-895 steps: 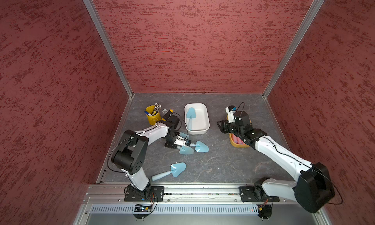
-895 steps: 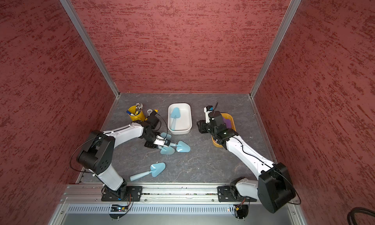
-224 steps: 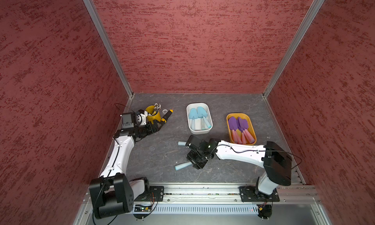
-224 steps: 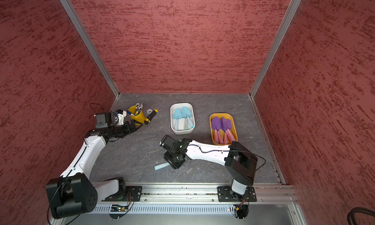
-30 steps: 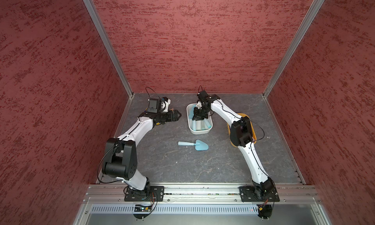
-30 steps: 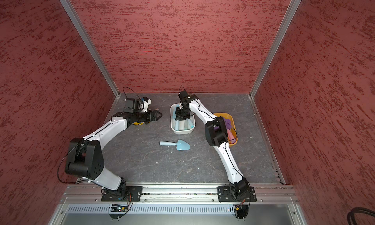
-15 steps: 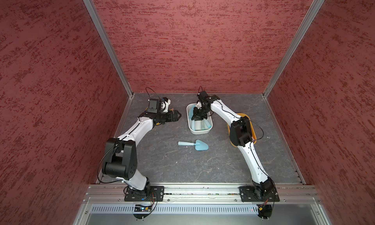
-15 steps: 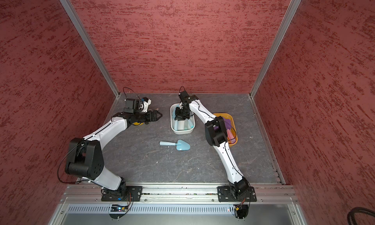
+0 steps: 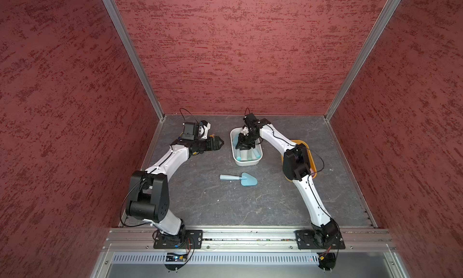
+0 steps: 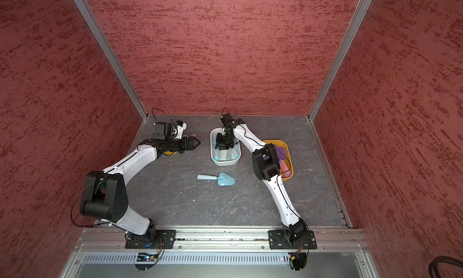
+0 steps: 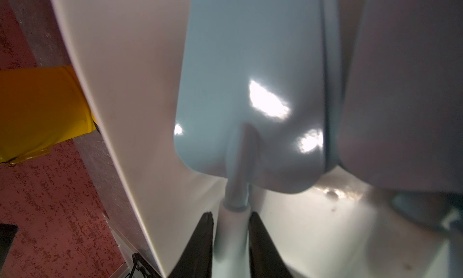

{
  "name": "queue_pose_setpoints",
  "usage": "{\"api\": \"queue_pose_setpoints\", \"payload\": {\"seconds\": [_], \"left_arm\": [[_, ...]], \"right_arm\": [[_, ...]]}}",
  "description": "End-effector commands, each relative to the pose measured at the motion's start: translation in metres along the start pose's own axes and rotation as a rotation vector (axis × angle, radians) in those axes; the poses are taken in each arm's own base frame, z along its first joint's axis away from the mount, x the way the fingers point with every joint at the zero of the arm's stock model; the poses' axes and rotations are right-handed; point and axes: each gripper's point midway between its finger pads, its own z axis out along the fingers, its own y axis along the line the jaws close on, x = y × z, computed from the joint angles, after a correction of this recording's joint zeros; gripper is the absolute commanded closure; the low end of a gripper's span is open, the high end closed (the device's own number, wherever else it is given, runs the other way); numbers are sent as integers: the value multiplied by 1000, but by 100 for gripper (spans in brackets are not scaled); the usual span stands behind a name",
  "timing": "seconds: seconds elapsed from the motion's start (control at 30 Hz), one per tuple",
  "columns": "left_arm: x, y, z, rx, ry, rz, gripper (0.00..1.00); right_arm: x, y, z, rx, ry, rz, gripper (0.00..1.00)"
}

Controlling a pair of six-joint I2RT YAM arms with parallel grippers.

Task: Sort the small shovels by color and place them into the storage box
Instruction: Place the shovel in the storage box.

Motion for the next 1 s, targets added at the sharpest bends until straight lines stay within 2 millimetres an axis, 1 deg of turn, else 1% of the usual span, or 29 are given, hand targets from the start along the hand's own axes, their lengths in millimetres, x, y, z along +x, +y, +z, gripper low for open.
{"api": "queue_pose_setpoints", "payload": {"seconds": [0.0, 0.13, 0.27, 0.37, 0.57, 0.7, 0.8, 0.97], "left_arm": [[-7, -2, -9, 2, -36, 25, 0], [-7, -3, -10, 3, -38, 25, 0], [-6, -3, -9, 6, -38, 24, 0], [-6, -4, -10, 11, -38, 25, 0], [-5, -6, -11, 21, -39, 28, 0], [-3, -9, -12, 41, -35, 42, 0], [1, -17, -14, 88, -23, 62, 0], [14, -31, -19, 185, 14, 95, 1]], "right_arm": [[-10, 5, 0, -27, -27, -16, 70], [-11, 7, -3, -28, -35, -19, 69], [-12, 10, -8, -23, -46, -29, 64], [-13, 12, -17, -14, -62, -39, 61], [-14, 21, -37, -5, -100, -63, 58], [-14, 30, -56, -7, -130, -84, 57], [-13, 38, -72, -7, -157, -106, 56], [-2, 47, -106, 15, -208, -170, 54]]}}
